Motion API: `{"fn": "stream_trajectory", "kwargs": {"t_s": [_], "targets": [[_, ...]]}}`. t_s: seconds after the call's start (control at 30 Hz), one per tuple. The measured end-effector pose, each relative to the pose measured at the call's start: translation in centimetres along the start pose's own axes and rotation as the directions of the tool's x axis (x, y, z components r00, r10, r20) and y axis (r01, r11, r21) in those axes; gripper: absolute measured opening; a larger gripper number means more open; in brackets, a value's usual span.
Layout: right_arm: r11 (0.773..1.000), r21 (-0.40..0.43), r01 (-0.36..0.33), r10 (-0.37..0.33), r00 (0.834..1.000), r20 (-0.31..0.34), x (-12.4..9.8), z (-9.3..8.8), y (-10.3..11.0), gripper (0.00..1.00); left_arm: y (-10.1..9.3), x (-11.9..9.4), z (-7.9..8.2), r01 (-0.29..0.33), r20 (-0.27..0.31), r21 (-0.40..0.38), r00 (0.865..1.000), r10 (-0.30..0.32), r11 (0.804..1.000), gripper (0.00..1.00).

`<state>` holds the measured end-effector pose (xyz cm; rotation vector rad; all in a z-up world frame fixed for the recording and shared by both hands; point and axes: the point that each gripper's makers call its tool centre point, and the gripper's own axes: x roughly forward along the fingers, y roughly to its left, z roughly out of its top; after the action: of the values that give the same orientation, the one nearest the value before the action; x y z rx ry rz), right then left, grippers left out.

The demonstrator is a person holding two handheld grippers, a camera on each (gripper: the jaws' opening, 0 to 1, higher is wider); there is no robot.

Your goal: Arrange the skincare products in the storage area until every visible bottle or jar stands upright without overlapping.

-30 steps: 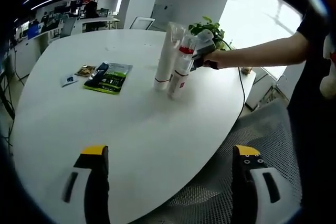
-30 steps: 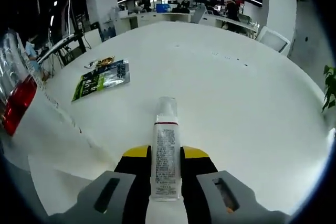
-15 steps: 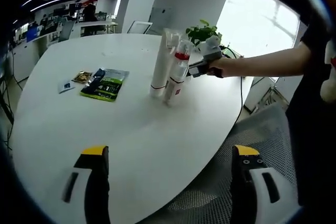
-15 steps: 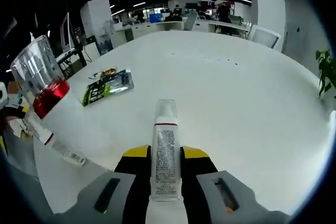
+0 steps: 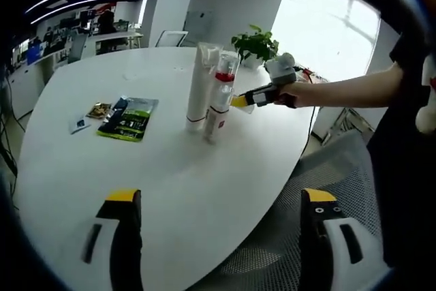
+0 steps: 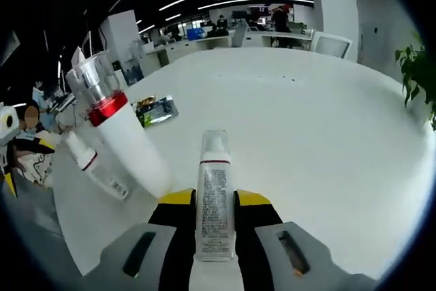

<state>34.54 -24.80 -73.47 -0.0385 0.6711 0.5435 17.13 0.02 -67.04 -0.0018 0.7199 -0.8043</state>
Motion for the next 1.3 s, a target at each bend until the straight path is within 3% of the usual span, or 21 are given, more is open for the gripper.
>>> {"fn": "stream_trajectory", "kwargs": {"t_s": [0.4, 0.93, 1.3], "targets": [[0.999, 0.048, -0.003, 0.0, 0.998, 0.059, -2.7, -0.5, 0.4, 0.2, -1.0, 0.1, 0.5, 0.024, -0.002, 0.039, 1.0, -0.024, 0.999, 0.9], [0.995, 0.094, -0.021, 0.007, 0.989, 0.15, -7.4, 0.2, 3.2, 0.2, -3.1, 0.1, 1.4, 0.06, 0.013, 0.074, 0.998, -0.061, 0.995, 0.9], [0.997, 0.057, -0.044, 0.034, 0.987, 0.159, -10.0, -0.4, 5.7, 0.2, -4.8, 0.4, 1.7, 0.102, 0.016, 0.088, 0.994, -0.104, 0.991, 0.89]]}}
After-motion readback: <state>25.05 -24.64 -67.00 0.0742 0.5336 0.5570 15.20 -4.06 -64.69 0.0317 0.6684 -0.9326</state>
